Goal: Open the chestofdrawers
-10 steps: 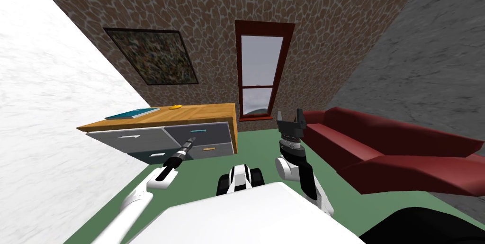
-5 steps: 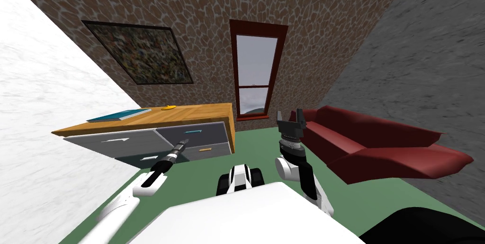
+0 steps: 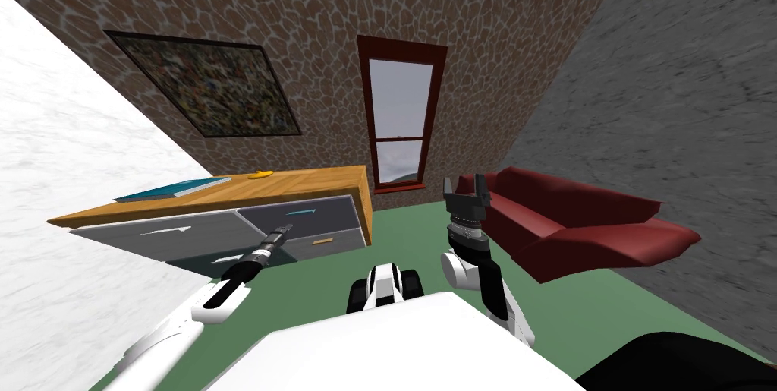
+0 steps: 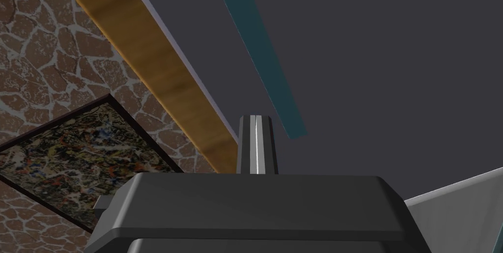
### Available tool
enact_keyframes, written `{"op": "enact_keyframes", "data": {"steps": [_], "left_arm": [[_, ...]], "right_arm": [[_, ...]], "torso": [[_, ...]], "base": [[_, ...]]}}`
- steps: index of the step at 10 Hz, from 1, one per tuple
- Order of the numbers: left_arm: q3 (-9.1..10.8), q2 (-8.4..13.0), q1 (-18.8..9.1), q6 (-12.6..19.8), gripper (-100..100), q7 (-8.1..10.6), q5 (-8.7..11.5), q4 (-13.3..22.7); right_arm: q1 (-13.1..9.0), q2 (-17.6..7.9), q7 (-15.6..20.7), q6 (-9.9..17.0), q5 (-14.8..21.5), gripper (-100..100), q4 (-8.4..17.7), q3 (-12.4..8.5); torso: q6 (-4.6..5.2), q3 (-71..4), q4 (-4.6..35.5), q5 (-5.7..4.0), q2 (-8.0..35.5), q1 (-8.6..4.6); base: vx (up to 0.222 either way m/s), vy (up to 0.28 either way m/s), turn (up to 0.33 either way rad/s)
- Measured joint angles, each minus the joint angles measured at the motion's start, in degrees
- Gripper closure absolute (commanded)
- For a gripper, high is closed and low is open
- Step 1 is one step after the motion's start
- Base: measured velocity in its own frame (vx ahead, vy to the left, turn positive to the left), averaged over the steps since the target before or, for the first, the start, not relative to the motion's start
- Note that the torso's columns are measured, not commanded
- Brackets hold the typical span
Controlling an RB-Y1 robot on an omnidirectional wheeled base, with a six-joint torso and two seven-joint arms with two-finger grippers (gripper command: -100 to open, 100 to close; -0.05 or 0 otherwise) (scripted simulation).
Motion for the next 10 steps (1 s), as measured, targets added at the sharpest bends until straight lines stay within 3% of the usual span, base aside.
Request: {"op": "enact_keyframes", "data": {"steps": [3,5,10], "left_arm": [[0.38,-0.9,-0.8,0.7,-100,-1.26,0.4,0.7],[0.54,-1.2,-1.2,0.9,-100,-1.84,0.6,1.1],[-2.67,-3.2,-1.6,6.0,-100,-8.44,7.1,-3.9]], "right_arm": [[0.0,0.0,0.0,0.0,0.0,0,0.0,0.0],[0.0,0.0,0.0,0.0,0.0,0,0.0,0.0],[0.0,0.0,0.0,0.0,0.0,0,0.0,0.0]], "torso": [[0.02,-0.2,-0.1,0.0,-0.2,-0.05],[-0.01,0.2,0.1,-0.07,0.4,-0.26],[0.02,0.0,0.0,-0.04,0.0,-0.17]], "base": [[0.168,0.042,-0.04],[0.045,0.035,0.014],[-0.014,0.063,0.025]]}}
